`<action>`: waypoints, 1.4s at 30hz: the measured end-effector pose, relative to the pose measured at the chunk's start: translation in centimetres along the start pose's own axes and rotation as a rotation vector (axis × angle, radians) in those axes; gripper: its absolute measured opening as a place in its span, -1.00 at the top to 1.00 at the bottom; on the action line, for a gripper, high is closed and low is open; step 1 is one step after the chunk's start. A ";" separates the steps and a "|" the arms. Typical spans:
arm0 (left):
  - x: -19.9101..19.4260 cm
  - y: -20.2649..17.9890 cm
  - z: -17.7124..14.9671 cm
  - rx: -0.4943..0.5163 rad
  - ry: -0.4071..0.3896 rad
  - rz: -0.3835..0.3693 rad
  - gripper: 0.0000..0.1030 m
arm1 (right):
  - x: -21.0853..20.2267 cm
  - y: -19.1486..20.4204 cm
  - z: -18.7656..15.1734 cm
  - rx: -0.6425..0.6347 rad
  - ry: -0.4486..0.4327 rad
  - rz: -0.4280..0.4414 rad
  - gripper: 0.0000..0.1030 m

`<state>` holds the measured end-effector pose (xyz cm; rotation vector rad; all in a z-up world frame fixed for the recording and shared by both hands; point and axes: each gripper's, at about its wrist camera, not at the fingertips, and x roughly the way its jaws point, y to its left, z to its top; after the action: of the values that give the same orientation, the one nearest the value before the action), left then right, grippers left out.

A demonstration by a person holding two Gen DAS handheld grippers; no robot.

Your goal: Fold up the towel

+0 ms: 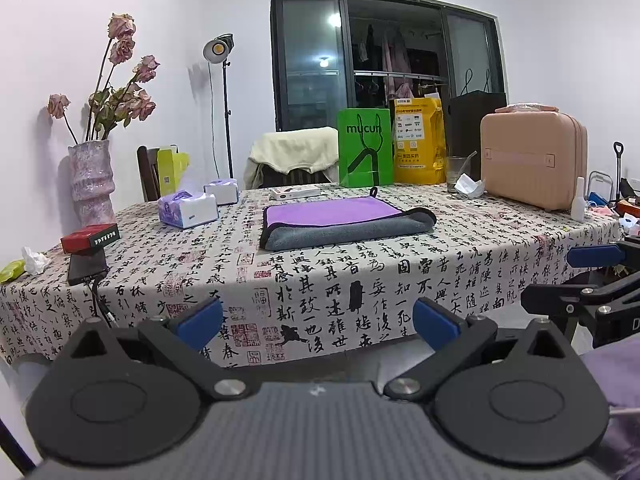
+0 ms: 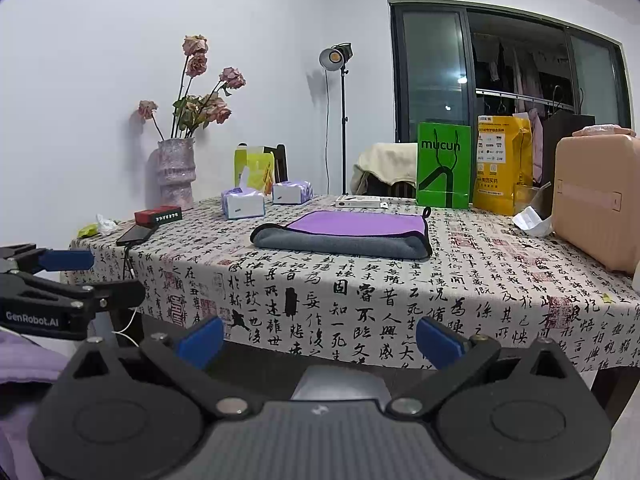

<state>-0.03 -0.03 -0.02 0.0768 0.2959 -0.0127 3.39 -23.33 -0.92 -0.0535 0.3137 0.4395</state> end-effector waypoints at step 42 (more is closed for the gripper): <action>0.1 -0.8 -1.0 0.001 0.007 -0.004 -1.00 | 0.7 0.5 -0.6 0.004 0.006 0.001 -1.00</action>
<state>-0.21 -0.73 -1.09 0.0773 0.3028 -0.0163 3.58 -22.70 -1.68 -0.0508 0.3205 0.4397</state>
